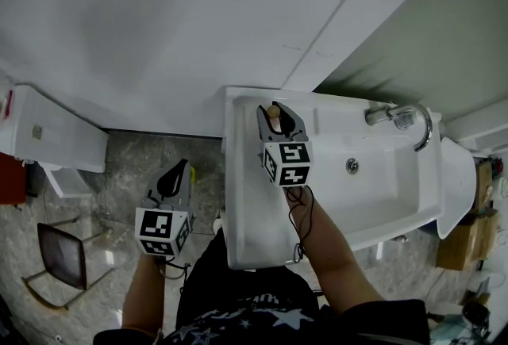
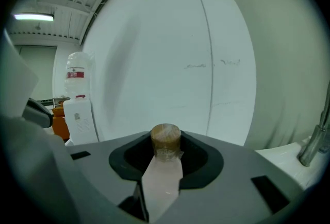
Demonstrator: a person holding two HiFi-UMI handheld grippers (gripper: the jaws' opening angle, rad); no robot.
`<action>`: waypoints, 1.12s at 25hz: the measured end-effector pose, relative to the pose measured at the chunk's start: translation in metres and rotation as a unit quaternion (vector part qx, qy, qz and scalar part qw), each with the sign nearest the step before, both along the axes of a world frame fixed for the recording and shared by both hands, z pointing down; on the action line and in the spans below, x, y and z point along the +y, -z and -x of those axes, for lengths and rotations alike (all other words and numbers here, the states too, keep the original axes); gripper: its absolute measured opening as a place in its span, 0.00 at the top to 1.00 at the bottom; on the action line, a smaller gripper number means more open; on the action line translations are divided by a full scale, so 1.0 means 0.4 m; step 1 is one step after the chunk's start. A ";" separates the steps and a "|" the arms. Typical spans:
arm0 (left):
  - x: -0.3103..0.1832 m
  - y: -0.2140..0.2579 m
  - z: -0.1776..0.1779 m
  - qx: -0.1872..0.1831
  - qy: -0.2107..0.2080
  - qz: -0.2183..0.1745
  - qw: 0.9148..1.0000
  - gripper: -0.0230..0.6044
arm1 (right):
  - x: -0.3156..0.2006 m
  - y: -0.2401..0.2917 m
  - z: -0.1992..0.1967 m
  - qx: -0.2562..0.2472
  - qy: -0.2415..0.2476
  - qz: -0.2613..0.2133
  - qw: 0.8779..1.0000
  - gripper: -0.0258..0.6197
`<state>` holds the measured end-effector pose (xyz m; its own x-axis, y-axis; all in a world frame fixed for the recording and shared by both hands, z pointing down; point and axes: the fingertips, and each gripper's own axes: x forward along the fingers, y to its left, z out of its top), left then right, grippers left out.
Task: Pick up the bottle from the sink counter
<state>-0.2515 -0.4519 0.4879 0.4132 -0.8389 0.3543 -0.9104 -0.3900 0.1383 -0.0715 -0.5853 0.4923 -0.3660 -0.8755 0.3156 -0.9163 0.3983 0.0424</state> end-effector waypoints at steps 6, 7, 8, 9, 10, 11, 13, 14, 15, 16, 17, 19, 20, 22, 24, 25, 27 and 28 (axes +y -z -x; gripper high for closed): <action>0.055 0.056 -0.046 -0.003 0.006 -0.021 1.000 0.93 | 0.087 0.079 -0.039 -0.015 0.012 -0.013 1.000 0.75; 0.066 0.064 -0.057 -0.006 0.003 -0.025 1.000 0.93 | 0.103 0.089 -0.047 -0.015 0.014 -0.015 1.000 0.75; 0.077 0.072 -0.069 -0.010 0.000 -0.028 1.000 0.93 | 0.121 0.099 -0.056 -0.015 0.016 -0.016 1.000 0.75; 0.090 0.080 -0.079 -0.014 -0.002 -0.032 0.999 0.93 | 0.139 0.108 -0.065 -0.015 0.018 -0.017 1.000 0.75; 0.102 0.088 -0.089 -0.016 -0.003 -0.036 0.999 0.93 | 0.157 0.117 -0.075 -0.017 0.019 -0.017 1.000 0.75; 0.115 0.095 -0.098 -0.017 -0.003 -0.039 0.999 0.93 | 0.176 0.125 -0.085 -0.019 0.019 -0.017 0.999 0.75; 0.141 0.108 -0.115 -0.018 -0.001 -0.043 0.999 0.93 | 0.211 0.140 -0.107 -0.020 0.021 -0.017 0.999 0.75; 0.154 0.114 -0.124 -0.017 0.001 -0.045 0.999 0.93 | 0.228 0.145 -0.119 -0.020 0.022 -0.017 0.999 0.75; 0.168 0.118 -0.134 -0.017 0.003 -0.047 0.999 0.93 | 0.246 0.150 -0.131 -0.021 0.023 -0.017 0.999 0.75; 0.183 0.123 -0.143 -0.016 0.005 -0.049 0.999 0.93 | 0.264 0.155 -0.143 -0.021 0.024 -0.017 0.999 0.75; 0.198 0.127 -0.153 -0.016 0.007 -0.051 0.999 0.93 | 0.282 0.160 -0.156 -0.022 0.025 -0.017 0.999 0.75; 0.231 0.133 -0.173 -0.015 0.011 -0.053 0.998 0.93 | 0.318 0.165 -0.180 -0.021 0.028 -0.018 0.999 0.75; 0.248 0.135 -0.183 -0.015 0.012 -0.053 0.998 0.93 | 0.337 0.168 -0.192 -0.020 0.029 -0.018 0.999 0.75; 0.280 0.139 -0.205 -0.017 0.015 -0.055 0.998 0.93 | 0.373 0.172 -0.217 -0.021 0.034 -0.018 0.999 0.75; 0.310 0.144 -0.227 -0.018 0.019 -0.057 0.998 0.93 | 0.407 0.176 -0.239 -0.021 0.040 -0.019 0.999 0.75; 0.325 0.146 -0.238 -0.019 0.021 -0.058 0.998 0.93 | 0.424 0.178 -0.249 -0.020 0.043 -0.019 0.999 0.75; 0.354 0.148 -0.259 -0.019 0.026 -0.059 0.998 0.93 | 0.459 0.179 -0.269 -0.020 0.050 -0.019 0.998 0.75; 0.370 0.149 -0.270 -0.019 0.029 -0.060 0.998 0.93 | 0.477 0.179 -0.278 -0.020 0.053 -0.020 0.998 0.75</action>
<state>-0.1433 -0.3038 0.4282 0.3515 -0.8979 0.2652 -0.9354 -0.3487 0.0592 0.0399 -0.3943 0.4206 -0.4689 -0.8428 0.2642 -0.8704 0.4917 0.0241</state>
